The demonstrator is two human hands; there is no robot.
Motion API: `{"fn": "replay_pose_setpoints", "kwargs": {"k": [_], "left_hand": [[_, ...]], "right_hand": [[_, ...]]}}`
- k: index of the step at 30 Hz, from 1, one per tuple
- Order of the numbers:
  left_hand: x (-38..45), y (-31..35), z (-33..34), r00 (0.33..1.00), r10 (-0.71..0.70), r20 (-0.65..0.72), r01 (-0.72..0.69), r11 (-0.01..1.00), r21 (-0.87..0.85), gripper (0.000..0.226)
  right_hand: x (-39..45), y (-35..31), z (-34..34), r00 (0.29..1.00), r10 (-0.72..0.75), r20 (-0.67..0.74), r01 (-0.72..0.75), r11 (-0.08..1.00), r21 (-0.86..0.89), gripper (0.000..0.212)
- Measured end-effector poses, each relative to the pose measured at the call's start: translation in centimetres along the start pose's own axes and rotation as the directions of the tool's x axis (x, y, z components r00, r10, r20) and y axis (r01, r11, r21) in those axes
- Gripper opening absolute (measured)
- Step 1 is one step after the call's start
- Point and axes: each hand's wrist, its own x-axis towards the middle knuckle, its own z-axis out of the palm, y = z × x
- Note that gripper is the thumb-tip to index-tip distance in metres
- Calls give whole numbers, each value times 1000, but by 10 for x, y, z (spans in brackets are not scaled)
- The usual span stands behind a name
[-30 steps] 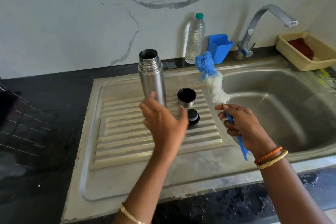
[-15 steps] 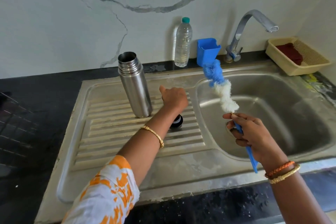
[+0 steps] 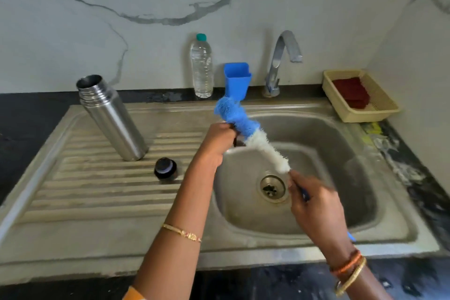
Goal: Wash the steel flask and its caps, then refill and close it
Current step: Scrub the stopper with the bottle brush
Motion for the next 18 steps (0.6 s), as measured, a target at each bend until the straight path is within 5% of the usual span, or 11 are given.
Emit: {"fn": "replay_pose_setpoints", "kwargs": {"k": [9, 14, 18], "left_hand": [[-10, -22, 75, 974, 209, -87, -182, 951, 249, 23], [-15, -27, 107, 962, 272, -8, -252, 903, 347, 24], [-18, -28, 125, 940, 300, -162, -227, 906, 357, 19]], "right_hand": [[33, 67, -14, 1000, -11, -9, 10, 997, -82, 27], [76, 79, -23, 999, 19, 45, -10, 983, -186, 26], [56, 85, -30, 999, -7, 51, 16, 981, -194, 20]]}}
